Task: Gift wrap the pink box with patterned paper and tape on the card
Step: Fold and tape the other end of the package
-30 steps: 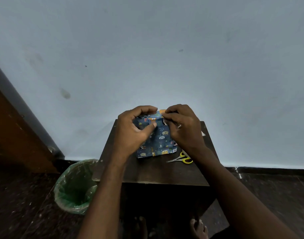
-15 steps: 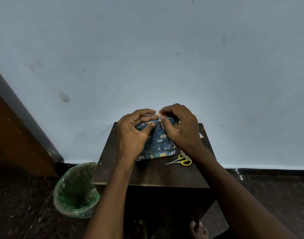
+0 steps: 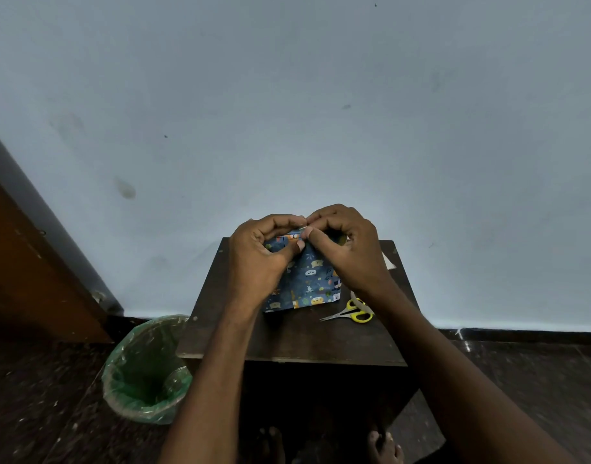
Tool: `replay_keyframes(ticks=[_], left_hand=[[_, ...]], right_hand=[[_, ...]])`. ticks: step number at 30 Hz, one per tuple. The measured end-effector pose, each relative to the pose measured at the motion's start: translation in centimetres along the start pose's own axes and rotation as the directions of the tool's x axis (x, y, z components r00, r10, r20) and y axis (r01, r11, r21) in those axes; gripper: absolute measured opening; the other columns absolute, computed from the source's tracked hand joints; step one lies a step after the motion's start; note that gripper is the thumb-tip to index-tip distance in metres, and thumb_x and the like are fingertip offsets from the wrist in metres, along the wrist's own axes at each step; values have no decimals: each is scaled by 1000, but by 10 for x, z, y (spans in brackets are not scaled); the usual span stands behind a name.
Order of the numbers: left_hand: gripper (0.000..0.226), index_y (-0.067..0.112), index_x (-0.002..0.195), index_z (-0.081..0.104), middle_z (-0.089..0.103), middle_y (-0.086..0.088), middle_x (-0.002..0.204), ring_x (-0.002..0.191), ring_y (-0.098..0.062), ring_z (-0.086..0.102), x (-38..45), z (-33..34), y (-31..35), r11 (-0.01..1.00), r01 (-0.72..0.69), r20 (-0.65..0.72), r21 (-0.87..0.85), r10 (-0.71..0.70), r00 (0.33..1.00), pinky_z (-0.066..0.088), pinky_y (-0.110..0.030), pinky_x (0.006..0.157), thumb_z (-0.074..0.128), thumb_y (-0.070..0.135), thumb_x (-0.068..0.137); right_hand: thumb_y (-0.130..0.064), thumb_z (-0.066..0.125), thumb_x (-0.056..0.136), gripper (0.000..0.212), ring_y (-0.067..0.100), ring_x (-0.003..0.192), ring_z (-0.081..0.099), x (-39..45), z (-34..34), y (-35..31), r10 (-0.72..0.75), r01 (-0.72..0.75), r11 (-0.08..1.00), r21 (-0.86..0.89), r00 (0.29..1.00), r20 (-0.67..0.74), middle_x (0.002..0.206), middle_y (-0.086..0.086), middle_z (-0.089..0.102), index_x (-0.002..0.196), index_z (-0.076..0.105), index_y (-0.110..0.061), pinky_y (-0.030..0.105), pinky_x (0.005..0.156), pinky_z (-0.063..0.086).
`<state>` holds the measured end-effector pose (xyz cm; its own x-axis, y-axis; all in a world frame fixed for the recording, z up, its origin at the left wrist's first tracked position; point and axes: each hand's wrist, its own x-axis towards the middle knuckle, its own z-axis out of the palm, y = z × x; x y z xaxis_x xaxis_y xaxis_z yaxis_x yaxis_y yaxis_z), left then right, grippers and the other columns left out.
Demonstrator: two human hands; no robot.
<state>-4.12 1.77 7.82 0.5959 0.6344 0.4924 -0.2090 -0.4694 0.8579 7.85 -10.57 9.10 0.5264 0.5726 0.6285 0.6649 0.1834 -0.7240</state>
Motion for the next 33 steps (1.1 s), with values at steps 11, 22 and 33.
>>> replay_keyframes(ticks=[11, 22, 33], left_hand=[[39, 22, 98, 85, 81, 14, 109, 107, -8, 74, -6, -4, 3, 957, -195, -40, 217, 208, 977, 60, -47, 88, 53, 9, 78], [24, 24, 91, 85, 81, 15, 104, 97, -2, 75, -2, -3, 3, 931, -228, -81, 286, 261, 962, 61, -39, 82, 62, 21, 86], [23, 26, 87, 83, 73, 13, 134, 69, -13, 74, 0, -4, 4, 921, -232, -50, 313, 260, 964, 53, -31, 57, 61, 23, 84]], right_hand=[[-8, 76, 84, 17, 10, 110, 59, -7, 10, 6, -13, 12, 981, -193, 1000, -5, 107, -10, 67, 72, 75, -19, 28, 91, 46], [-14, 75, 84, 11, 7, 113, 54, -10, 17, 9, -9, -3, 977, -214, 999, -54, 112, -8, 64, 74, 76, -20, 36, 93, 48], [-14, 76, 86, 13, 7, 116, 53, -9, 16, 9, 8, -17, 980, -197, 999, -48, 114, -8, 64, 74, 76, -18, 27, 93, 45]])
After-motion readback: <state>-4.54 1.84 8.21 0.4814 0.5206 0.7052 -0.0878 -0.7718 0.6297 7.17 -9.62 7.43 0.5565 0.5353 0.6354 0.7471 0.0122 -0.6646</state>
